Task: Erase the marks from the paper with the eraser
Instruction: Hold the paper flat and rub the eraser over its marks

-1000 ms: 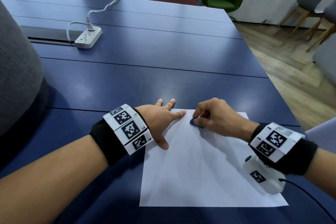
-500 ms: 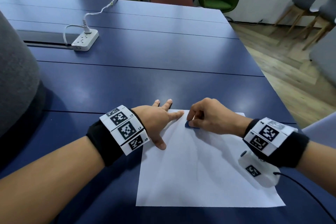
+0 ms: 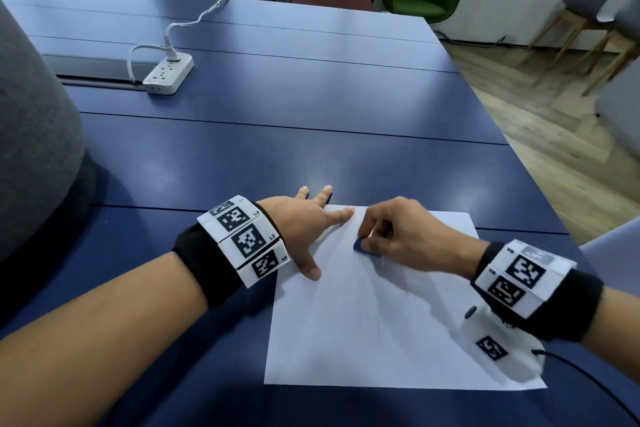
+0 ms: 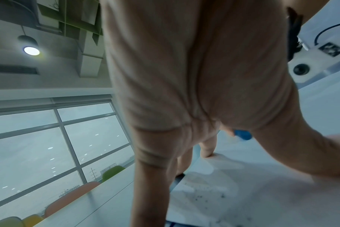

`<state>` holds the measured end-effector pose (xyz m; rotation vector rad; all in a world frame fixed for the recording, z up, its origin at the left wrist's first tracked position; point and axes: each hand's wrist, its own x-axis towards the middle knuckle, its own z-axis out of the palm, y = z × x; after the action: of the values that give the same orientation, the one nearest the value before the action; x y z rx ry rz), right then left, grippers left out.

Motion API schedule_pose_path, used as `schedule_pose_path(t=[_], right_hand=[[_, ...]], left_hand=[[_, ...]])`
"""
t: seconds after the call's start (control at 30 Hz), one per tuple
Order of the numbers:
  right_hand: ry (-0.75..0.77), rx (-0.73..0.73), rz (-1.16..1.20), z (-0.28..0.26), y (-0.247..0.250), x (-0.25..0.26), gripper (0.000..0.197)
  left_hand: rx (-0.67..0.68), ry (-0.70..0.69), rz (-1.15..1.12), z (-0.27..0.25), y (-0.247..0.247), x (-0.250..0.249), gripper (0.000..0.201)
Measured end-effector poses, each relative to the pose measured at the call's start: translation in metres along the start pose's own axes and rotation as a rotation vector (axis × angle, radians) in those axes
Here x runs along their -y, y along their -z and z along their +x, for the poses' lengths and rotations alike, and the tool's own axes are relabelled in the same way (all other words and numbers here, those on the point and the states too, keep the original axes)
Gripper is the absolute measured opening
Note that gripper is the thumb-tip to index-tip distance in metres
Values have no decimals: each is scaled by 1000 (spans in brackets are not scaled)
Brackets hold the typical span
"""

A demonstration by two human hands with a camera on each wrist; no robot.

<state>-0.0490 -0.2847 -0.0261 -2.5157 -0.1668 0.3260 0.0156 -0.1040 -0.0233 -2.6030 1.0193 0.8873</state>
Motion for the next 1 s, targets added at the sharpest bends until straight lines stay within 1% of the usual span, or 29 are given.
schedule_pose_path(t=[0.07, 0.1, 0.17, 0.23, 0.27, 0.33, 0.43, 0.47, 0.57, 0.6, 0.63, 0.77, 0.8, 0.9, 0.93, 0.97, 1.0], right_hand=[[28, 93, -8, -10, -7, 8, 8], [36, 110, -25, -10, -5, 9, 8], [14, 47, -54, -2, 4, 3, 7], [-32, -33, -38, 6, 11, -3, 6], [-37, -50, -29, 6, 10, -5, 6], [-2, -4, -10, -3, 1, 0, 6], [71, 132, -14, -17, -8, 12, 7], [72, 125, -36, -14, -6, 12, 7], [9, -12, -37, 1, 3, 5, 6], [2, -39, -24, 2, 1, 5, 6], [15, -33, -13, -2, -2, 6, 6], [128, 162, -22, -22, -19, 21, 5], [126, 155, -33, -19, -16, 20, 5], [56, 16, -28, -4, -5, 11, 6], [48, -3, -13, -4, -4, 9, 6], [56, 9, 1, -7, -7, 10, 5], [83, 50, 3, -13, -11, 12, 5]], left_hand=[[4, 2, -1, 1, 0, 0, 118], [8, 3, 0, 1, -1, 0, 118], [4, 5, 3, 1, -1, 0, 117], [4, 8, 2, 0, 0, -1, 117], [4, 9, 2, 0, 0, -1, 117], [2, 10, 4, 0, 1, 0, 118], [3, 14, 7, 2, 0, 0, 119], [4, 14, 9, 2, 1, 0, 119], [2, 10, 7, 1, 1, 0, 118], [0, 10, 5, 0, 1, 0, 118], [-1, 10, 3, 0, 1, 0, 118], [-2, 13, -7, 1, 1, 1, 119], [1, 13, -5, 1, 1, 0, 119], [8, 14, -3, 0, 2, -1, 118], [7, 14, -6, 0, 2, -2, 118], [6, 15, -7, 0, 2, -2, 118], [5, 18, -8, 0, 1, -1, 118]])
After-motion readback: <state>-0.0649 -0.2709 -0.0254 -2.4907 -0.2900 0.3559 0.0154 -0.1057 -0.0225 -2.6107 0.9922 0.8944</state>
